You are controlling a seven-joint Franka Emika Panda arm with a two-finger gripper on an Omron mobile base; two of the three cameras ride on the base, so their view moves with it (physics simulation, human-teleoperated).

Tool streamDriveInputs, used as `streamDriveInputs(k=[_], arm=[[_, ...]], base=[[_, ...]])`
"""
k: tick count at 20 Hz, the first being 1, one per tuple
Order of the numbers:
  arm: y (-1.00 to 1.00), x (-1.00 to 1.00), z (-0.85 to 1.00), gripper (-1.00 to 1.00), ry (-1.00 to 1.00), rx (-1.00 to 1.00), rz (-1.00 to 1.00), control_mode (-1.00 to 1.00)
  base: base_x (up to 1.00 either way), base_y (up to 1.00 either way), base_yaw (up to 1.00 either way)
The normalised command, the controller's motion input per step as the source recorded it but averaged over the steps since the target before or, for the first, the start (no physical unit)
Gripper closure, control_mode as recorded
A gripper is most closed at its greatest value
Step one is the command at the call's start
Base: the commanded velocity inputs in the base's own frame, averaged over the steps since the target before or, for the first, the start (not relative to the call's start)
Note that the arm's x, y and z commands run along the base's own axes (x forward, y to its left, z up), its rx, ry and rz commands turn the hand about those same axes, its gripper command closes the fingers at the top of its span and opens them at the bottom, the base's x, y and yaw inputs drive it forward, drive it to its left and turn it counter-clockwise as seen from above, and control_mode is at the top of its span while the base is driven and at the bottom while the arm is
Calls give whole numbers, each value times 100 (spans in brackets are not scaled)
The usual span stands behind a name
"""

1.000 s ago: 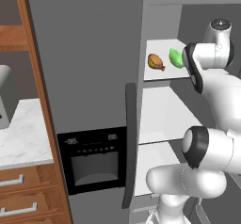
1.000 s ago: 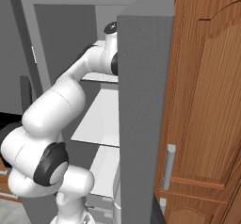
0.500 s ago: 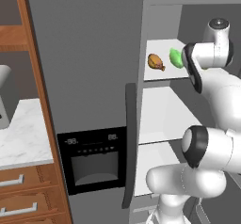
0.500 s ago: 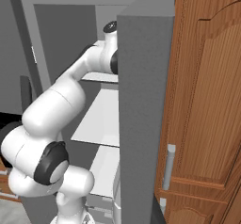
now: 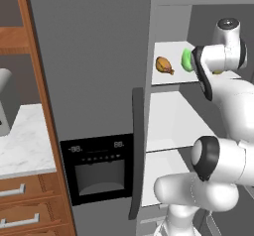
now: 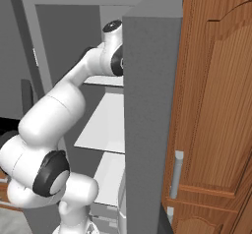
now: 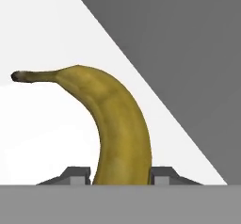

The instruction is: Open the fridge, remove the banana, corn, and chicken drumstick, and place them on any counter.

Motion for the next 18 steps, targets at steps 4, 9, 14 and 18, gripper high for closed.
streamDriveInputs(k=[4, 9, 14, 18], arm=[[28, -52, 11, 100, 15, 0, 0, -100], [33, -81, 0, 100, 2, 0, 0, -100], [22, -93, 0, 100, 0, 0, 2, -100], [22, -93, 0, 100, -3, 0, 3, -100]], base=[[0, 0, 0], [0, 0, 0], [0, 0, 0], [0, 0, 0]])
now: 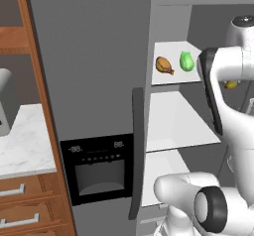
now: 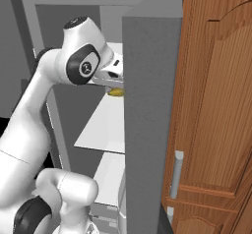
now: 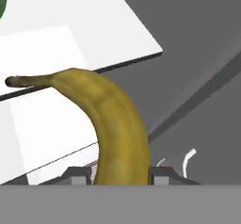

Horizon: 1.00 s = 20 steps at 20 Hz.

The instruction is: Open the fridge, remove the banana, corn, and chicken drumstick, and place them on any counter.

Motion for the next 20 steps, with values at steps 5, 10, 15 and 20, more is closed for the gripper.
streamDriveInputs(k=[5, 10, 15, 20], arm=[[36, -91, 7, 100, -1, 0, 11, -100], [51, -86, 4, 100, 0, 0, 15, -100], [54, -66, 0, 100, 0, 0, 18, -100], [55, -36, 0, 100, 0, 0, 28, -100]], base=[[0, 0, 0], [0, 0, 0], [0, 0, 0], [0, 0, 0]])
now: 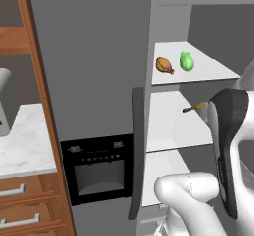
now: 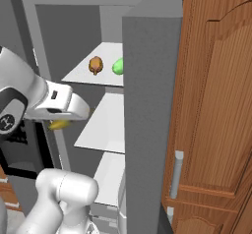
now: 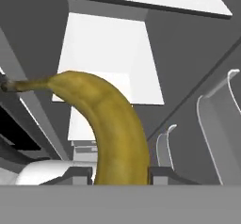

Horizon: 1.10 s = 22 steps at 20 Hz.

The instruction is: Open the fridge, remove the banana, corn, and chicken drumstick, and place them on any counter.

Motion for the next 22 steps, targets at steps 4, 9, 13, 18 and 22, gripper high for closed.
streamDriveInputs(k=[4, 9, 13, 18, 22], arm=[[46, -15, 0, 100, 0, 3, 34, -100], [21, -8, 0, 100, 1, 2, 23, -100], [0, -2, 0, 100, 0, 0, 0, -100], [0, 0, 0, 100, 0, 0, 0, -100], [0, 0, 0, 100, 0, 0, 0, -100]], base=[[0, 0, 0], [0, 0, 0], [0, 0, 0], [0, 0, 0], [0, 0, 0]])
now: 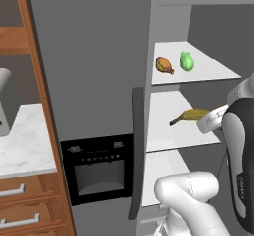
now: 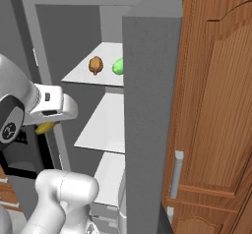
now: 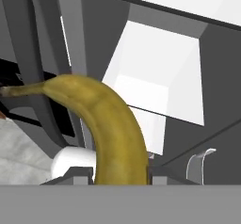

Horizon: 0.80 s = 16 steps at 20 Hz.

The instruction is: Open the fridge, remove the banana, corn, and chicken drumstick, and place them on any counter.

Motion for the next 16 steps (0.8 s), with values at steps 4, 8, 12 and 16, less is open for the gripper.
streamDriveInputs(k=[4, 8, 12, 16], arm=[[0, 0, 0, 100, 0, 0, 0, 100], [0, 0, 0, 100, 0, 0, 0, 100], [0, 0, 0, 100, 0, 0, 0, 100], [0, 0, 0, 100, 0, 0, 0, 100]], base=[[0, 0, 0], [-21, 18, 0], [-46, 52, 0], [-26, 59, 0]])
